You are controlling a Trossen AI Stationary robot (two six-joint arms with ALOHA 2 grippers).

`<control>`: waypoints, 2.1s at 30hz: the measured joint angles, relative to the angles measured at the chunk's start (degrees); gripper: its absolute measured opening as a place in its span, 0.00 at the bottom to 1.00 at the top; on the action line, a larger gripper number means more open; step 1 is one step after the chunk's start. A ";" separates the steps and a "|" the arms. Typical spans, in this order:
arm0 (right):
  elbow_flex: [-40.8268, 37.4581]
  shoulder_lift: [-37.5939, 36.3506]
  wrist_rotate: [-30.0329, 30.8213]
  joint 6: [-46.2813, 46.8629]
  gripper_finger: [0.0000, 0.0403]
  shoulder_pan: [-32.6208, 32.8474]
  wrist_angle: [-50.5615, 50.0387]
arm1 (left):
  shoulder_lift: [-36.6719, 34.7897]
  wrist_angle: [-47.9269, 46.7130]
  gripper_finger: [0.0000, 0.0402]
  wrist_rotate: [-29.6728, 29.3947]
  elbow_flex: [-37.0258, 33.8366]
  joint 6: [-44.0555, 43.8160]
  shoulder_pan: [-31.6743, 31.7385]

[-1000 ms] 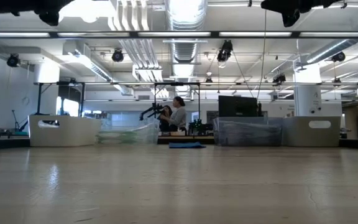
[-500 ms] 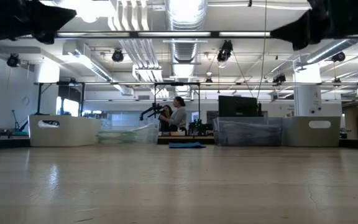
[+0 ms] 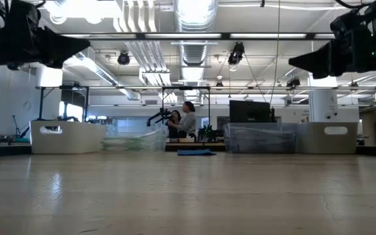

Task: Pick & Place Toothbrushes
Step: Return to Home Position

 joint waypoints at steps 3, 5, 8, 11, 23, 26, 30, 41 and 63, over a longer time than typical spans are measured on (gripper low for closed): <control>-1.65 0.07 0.00 1.16 0.02 0.01 0.30 | 0.02 -0.24 0.05 0.02 -0.97 0.02 0.00; -2.15 0.34 -0.02 1.35 0.02 0.01 -0.72 | 0.05 -0.63 0.04 0.04 -1.07 0.01 0.00; -2.30 0.52 -0.02 1.33 0.02 0.01 -2.95 | 0.22 -3.78 0.04 0.06 -1.09 -0.03 -0.01; -2.30 0.50 -0.04 1.41 0.02 0.01 -6.13 | 0.22 -6.06 0.05 0.07 -1.09 -0.09 -0.02; -2.30 0.61 -0.13 12.64 0.02 0.01 -15.02 | 0.22 -10.80 0.05 0.09 -1.13 -0.37 -0.06; -2.30 0.59 -0.11 12.93 0.02 0.01 -15.01 | 0.23 -10.82 0.04 0.09 -1.15 -0.36 -0.05; -2.30 0.59 -0.12 12.08 0.02 0.01 -15.01 | 0.24 -10.89 0.04 0.09 -1.15 -0.35 -0.04; -2.30 0.59 -0.11 11.69 0.02 0.01 -15.01 | 0.24 -11.04 0.04 0.11 -1.20 -0.35 -0.04; -2.30 0.57 -0.04 11.79 0.02 0.10 -15.00 | 0.28 -11.17 0.04 0.11 -1.25 -0.33 0.00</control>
